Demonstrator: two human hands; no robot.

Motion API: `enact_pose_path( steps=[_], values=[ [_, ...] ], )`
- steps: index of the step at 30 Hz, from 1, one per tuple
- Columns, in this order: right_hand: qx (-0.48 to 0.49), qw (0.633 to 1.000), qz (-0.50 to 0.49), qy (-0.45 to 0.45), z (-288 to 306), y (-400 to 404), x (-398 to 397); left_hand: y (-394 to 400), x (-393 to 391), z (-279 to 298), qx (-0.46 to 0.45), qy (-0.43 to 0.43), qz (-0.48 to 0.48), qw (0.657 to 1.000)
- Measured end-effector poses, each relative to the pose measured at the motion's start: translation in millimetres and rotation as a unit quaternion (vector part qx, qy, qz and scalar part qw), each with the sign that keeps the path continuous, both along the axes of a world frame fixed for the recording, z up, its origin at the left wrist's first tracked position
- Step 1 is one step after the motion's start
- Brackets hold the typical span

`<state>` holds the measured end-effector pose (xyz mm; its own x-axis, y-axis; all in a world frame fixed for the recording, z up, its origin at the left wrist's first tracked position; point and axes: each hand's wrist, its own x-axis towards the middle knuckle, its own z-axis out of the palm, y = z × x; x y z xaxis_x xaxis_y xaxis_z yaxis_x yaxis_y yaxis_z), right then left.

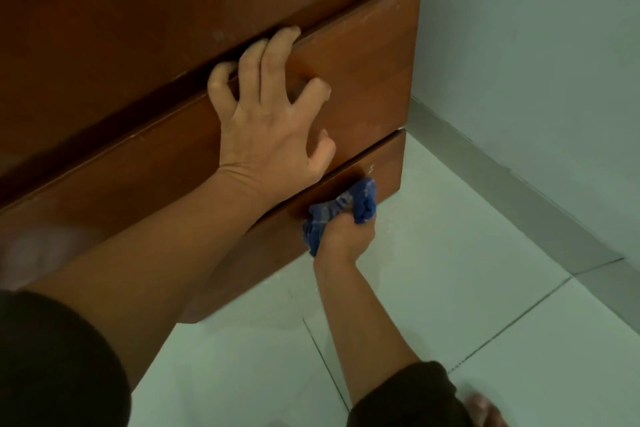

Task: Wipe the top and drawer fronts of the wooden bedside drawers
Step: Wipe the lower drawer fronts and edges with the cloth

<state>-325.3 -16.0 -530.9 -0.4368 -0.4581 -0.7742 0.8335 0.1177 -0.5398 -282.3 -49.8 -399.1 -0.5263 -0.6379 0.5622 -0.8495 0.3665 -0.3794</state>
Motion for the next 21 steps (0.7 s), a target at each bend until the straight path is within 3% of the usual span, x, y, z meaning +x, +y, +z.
enact_pose_path(
  steps=[2,7,11,12,15,21],
  values=[
    [-0.044,0.992,0.015,0.120,11,-2,3,-3,-14,4,0.008,-0.012,-0.015,1.000],
    [-0.020,0.984,0.072,0.163,8,-29,-24,-10,-39,3,0.012,-0.020,0.001,1.000],
    [-0.027,0.986,0.107,0.123,-13,-42,-57,-14,-37,-1,-0.003,-0.013,-0.013,1.000],
    [0.031,0.987,0.118,0.103,-23,-50,-70,-15,-38,-1,-0.008,-0.009,-0.017,1.000],
    [0.119,0.976,0.144,-0.110,-44,-56,-91,-17,-38,-4,-0.016,0.000,-0.025,1.000],
    [0.008,0.984,0.179,-0.005,-72,-49,-90,-21,-38,-6,-0.037,0.003,-0.033,0.999]
  ],
)
